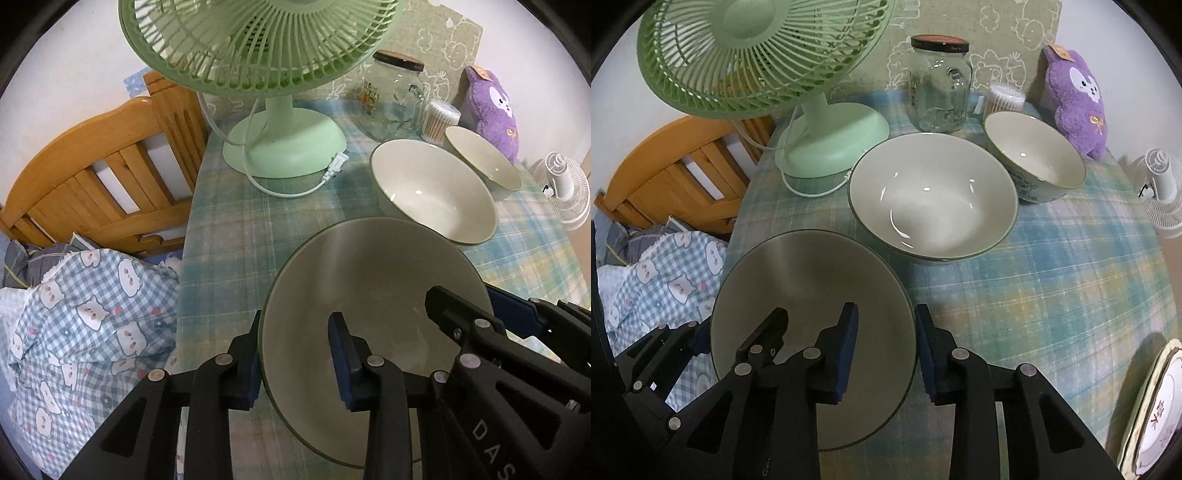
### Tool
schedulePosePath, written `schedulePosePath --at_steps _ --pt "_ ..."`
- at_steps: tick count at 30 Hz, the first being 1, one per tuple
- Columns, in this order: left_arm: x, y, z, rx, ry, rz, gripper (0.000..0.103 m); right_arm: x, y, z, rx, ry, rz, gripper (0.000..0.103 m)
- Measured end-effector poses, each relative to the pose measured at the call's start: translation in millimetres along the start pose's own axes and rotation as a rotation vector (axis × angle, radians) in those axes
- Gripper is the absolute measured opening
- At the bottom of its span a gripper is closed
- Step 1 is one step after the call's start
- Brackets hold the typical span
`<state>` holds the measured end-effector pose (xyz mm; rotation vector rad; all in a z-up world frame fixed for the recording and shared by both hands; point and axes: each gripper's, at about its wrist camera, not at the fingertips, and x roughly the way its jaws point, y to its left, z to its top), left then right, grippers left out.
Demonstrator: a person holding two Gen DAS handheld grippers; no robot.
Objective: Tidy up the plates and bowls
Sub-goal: 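Lift and carry the plain grey plate with the left tool toward the plate stack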
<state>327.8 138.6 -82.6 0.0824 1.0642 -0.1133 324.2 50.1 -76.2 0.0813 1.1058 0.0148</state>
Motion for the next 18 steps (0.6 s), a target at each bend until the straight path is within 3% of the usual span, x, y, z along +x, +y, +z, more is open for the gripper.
schedulePosePath --at_steps 18 --pt "-77.1 -73.4 -32.2 -0.062 -0.048 0.042 0.032 -84.6 -61.9 -38.7 -0.066 -0.057 0.039 0.034"
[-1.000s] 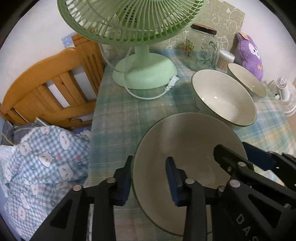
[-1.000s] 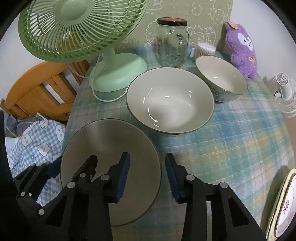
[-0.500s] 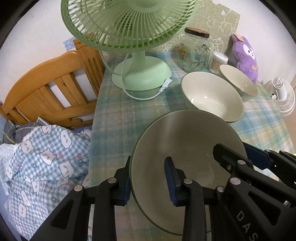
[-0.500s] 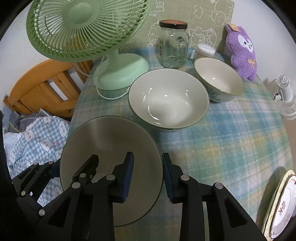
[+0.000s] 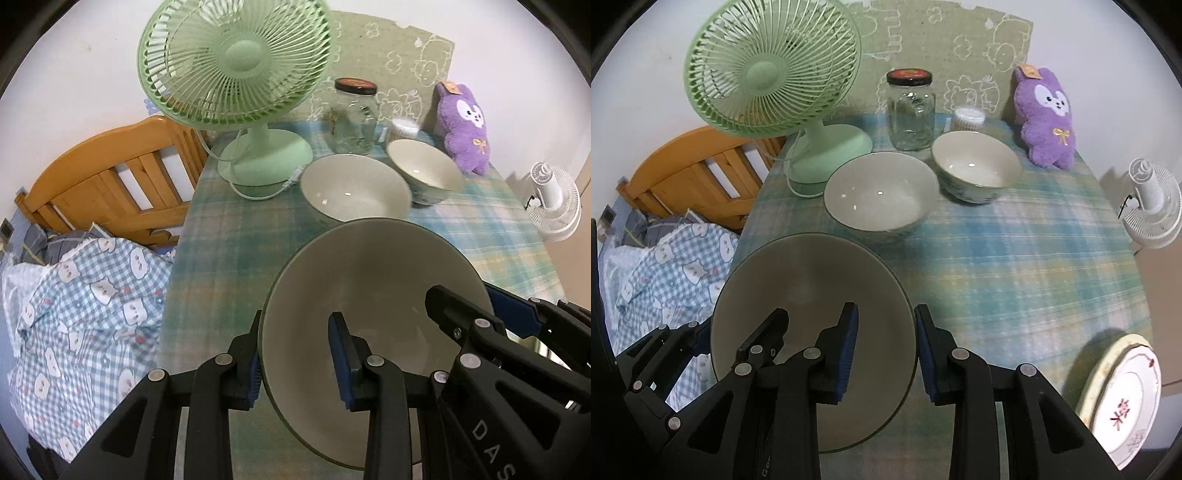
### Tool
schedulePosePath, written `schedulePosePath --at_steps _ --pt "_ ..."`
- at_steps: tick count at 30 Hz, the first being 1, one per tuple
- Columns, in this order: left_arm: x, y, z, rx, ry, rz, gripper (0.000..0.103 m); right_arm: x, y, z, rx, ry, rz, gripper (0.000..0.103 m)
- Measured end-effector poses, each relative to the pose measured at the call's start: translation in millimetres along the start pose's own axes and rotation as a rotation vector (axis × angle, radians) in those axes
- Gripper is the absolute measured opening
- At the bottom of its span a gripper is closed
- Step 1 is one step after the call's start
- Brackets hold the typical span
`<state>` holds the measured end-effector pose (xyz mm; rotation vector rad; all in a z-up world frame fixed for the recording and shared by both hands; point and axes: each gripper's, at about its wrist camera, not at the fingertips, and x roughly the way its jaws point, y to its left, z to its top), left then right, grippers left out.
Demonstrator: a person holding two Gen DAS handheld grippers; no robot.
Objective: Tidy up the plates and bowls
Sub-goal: 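Lift and carry the plain grey plate with the left tool toward the plate stack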
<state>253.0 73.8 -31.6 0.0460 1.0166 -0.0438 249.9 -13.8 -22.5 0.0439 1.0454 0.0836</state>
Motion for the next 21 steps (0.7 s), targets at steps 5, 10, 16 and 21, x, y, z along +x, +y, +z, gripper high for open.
schedulePosePath --at_steps 5,10,16,21 --pt "-15.3 -28.5 -19.6 -0.021 0.005 0.003 0.032 -20.9 -27.0 -21.6 -0.02 -0.002 0.007 0.034" --pt "-21.3 -58.1 -41.1 -0.03 0.022 -0.005 0.032 -30.8 -57.1 -46.9 -0.029 0.009 -0.001 0.034" --pt "-22.7 -89.3 -65.9 -0.038 0.035 -0.008 0.032 -35.5 -90.5 -75.4 -0.027 0.02 0.0 0.034" --pt "-21.9 -110.5 -85.3 -0.027 0.043 0.0 0.032 -36.2 -112.9 -95.8 -0.01 0.023 0.008 0.034"
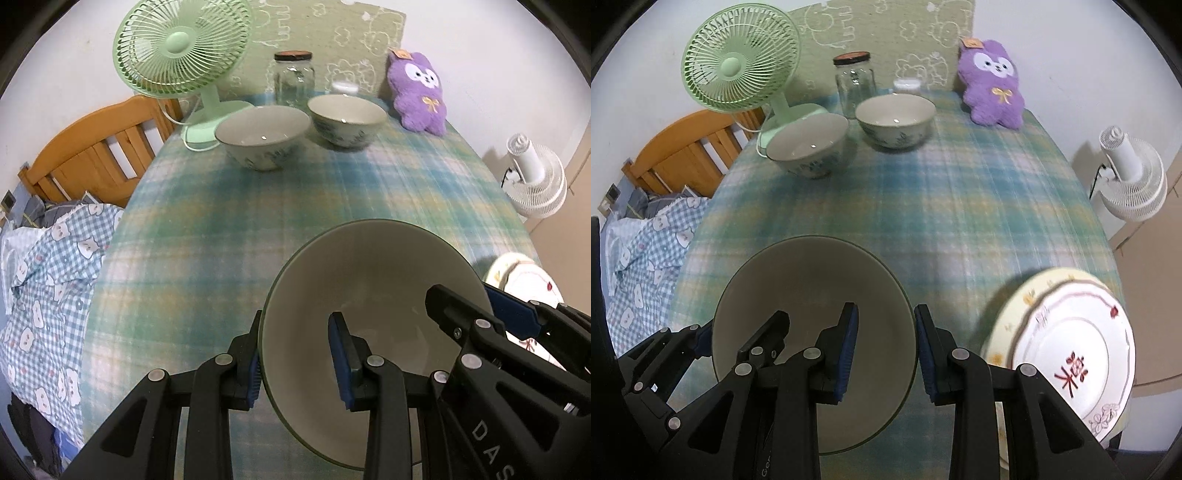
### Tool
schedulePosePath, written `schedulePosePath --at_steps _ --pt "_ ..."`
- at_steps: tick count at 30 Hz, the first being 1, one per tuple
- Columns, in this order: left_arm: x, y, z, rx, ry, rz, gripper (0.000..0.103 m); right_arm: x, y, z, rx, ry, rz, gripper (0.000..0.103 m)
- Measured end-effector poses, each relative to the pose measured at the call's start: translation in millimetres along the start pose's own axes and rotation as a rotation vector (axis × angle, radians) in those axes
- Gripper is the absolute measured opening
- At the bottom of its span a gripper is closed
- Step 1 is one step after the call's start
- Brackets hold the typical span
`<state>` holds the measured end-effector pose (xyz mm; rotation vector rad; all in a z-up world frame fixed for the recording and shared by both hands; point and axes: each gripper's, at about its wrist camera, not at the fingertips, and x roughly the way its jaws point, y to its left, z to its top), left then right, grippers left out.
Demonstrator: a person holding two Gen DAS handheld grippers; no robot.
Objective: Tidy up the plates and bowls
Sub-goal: 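Lift and carry the plain grey plate with the left tool toward the plate stack, then lower the plain plate beside the plate stack and open the left tool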
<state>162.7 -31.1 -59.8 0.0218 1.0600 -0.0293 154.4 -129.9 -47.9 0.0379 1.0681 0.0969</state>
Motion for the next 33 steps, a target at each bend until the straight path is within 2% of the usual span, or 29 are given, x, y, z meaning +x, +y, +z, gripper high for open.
schedulePosePath --at_steps 10,11,17,22,23,24,26,28,29,33 --pt "22.4 -21.8 -27.0 0.007 0.053 -0.009 0.031 21.2 -23.3 -30.0 0.024 0.062 -0.007 0.034" --pt "21.0 -23.7 -27.5 0.015 0.034 0.0 0.031 23.6 -24.7 -31.6 0.025 0.068 -0.006 0.034" --pt "24.4 -24.2 -25.5 0.001 0.048 -0.01 0.032 24.5 -24.1 -28.4 0.024 0.058 -0.007 0.035" --pt "20.4 -18.3 -21.0 -0.008 0.065 -0.028 0.039 24.8 -26.8 -24.1 0.039 0.089 0.023 0.037" --pt "19.8 -16.9 -19.3 -0.014 0.073 -0.036 0.043 24.7 -26.9 -22.8 0.034 0.091 0.024 0.039" --pt "18.4 -15.0 -17.7 -0.02 0.079 -0.043 0.051 23.6 -27.0 -21.4 0.025 0.09 0.023 0.04" --pt "13.6 -12.9 -14.5 -0.028 0.076 -0.044 0.063 19.7 -26.8 -18.0 0.008 0.079 0.03 0.047" --pt "6.1 -13.5 -11.8 -0.027 0.057 -0.043 0.068 13.2 -25.8 -14.2 -0.012 0.067 0.03 0.06" --pt "0.6 -13.4 -9.2 -0.03 0.047 -0.044 0.073 7.9 -24.8 -11.9 -0.023 0.054 0.028 0.062" --pt "-17.8 -12.8 0.3 -0.04 0.012 -0.024 0.077 -12.2 -22.8 -1.5 -0.046 0.01 0.042 0.068"
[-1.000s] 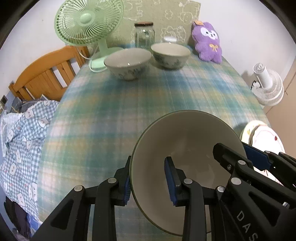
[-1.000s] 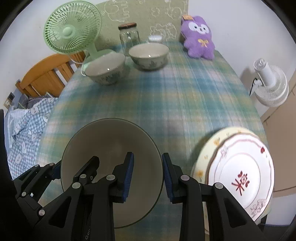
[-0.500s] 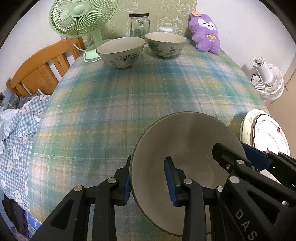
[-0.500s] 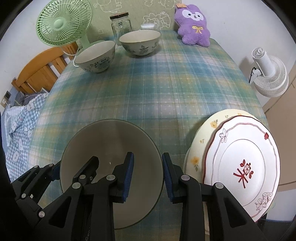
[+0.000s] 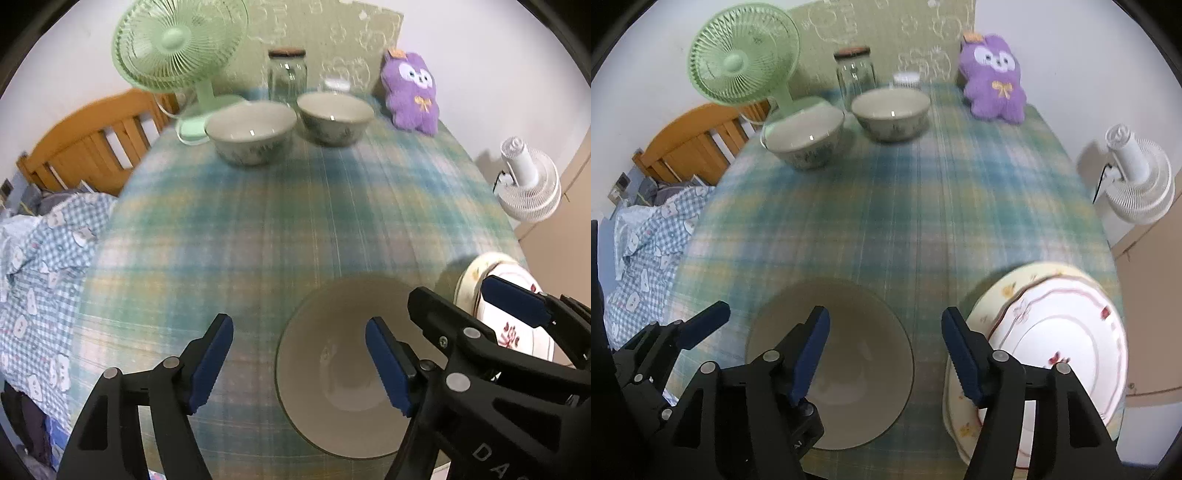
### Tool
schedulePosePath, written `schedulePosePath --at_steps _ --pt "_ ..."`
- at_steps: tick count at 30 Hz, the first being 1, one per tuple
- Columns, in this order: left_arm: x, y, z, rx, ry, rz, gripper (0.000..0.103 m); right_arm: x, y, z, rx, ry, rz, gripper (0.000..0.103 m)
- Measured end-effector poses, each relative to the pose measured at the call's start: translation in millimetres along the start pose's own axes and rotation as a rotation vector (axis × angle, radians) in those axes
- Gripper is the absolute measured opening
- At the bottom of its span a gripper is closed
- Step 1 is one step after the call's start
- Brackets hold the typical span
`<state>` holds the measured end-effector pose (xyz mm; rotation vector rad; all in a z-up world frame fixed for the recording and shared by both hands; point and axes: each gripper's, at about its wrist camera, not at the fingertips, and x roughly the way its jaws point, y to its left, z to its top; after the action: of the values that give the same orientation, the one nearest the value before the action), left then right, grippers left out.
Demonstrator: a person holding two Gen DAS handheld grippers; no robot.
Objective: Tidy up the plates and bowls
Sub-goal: 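Lower the plain plate beside the plate stack and open the left tool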
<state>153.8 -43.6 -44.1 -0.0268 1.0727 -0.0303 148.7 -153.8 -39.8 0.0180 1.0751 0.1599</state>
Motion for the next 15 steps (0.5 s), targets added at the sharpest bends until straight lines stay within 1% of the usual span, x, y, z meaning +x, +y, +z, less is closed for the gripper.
schedulePosePath --at_steps 2,6,9,13,15 --pt "-12.0 -0.1 7.1 -0.003 -0.016 0.018 0.079 -10.0 -0.5 7.1 -0.008 -0.013 0.012 0.069" --pt "-36.0 1.0 19.4 -0.032 -0.076 0.061 0.079 -30.4 1.4 23.9 -0.019 -0.05 0.028 0.07" --pt "-50.1 2.1 32.1 -0.047 -0.107 0.074 0.079 -45.1 2.4 36.2 -0.008 -0.088 0.036 0.071" --pt "-62.1 4.7 48.4 -0.033 -0.152 0.105 0.084 -59.5 4.4 54.7 -0.024 -0.127 0.023 0.077" --pt "-65.0 8.4 57.7 -0.034 -0.168 0.099 0.084 -65.3 7.5 65.0 -0.035 -0.147 0.024 0.077"
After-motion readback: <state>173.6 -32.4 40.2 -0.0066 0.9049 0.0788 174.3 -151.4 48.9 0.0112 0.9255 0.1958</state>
